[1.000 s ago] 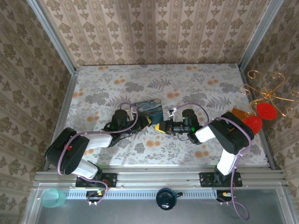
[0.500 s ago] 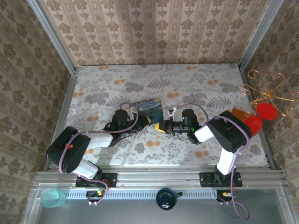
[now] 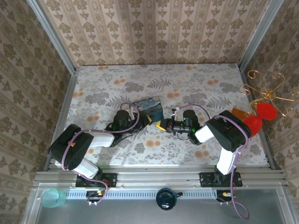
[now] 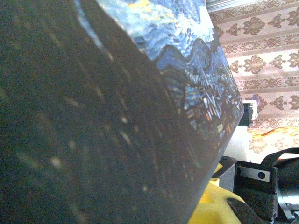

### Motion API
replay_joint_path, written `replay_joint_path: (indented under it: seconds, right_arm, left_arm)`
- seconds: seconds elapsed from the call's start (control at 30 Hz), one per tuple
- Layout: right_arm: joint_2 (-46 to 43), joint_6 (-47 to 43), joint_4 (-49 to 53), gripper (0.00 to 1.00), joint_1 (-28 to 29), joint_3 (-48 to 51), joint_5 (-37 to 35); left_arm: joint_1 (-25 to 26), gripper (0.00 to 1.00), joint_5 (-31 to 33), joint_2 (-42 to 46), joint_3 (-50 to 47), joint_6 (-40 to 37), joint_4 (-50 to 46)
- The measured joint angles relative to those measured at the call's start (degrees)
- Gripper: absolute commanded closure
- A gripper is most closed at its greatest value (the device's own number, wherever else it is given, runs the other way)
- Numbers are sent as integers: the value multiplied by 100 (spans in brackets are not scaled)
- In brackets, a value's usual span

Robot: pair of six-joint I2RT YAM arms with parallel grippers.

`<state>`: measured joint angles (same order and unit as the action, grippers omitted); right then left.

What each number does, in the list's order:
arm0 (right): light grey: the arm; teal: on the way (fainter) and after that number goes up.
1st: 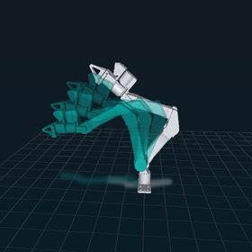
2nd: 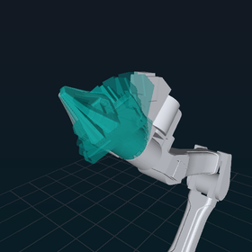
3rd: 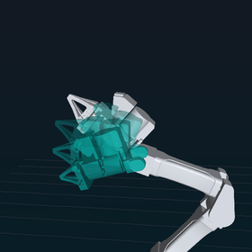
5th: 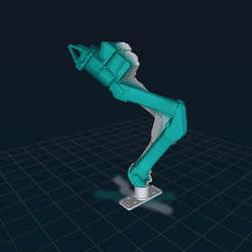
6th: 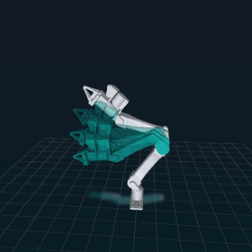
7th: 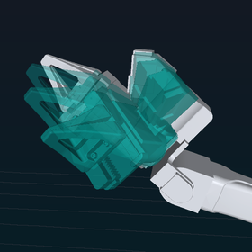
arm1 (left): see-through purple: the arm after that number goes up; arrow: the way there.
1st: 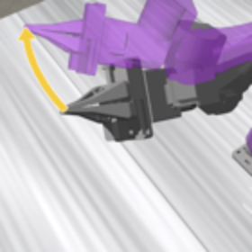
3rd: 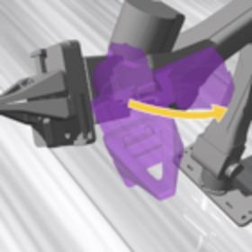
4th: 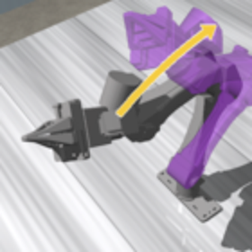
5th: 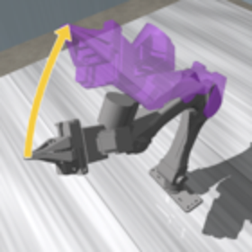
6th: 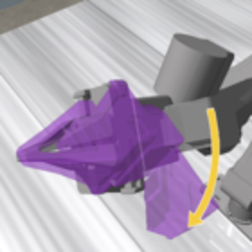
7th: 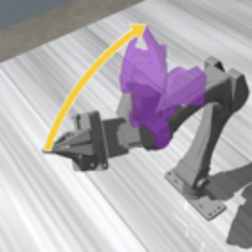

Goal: Unlock a padlock with a key

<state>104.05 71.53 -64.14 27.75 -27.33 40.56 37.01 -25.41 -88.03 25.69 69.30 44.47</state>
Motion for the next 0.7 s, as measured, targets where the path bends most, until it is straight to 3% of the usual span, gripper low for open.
replay_joint_path:
  seconds: [0.7]
  right_arm:
    - [24,234,-297,100,170,122,-772]
  left_arm:
    - [330,87,184,-15,26,529,332]
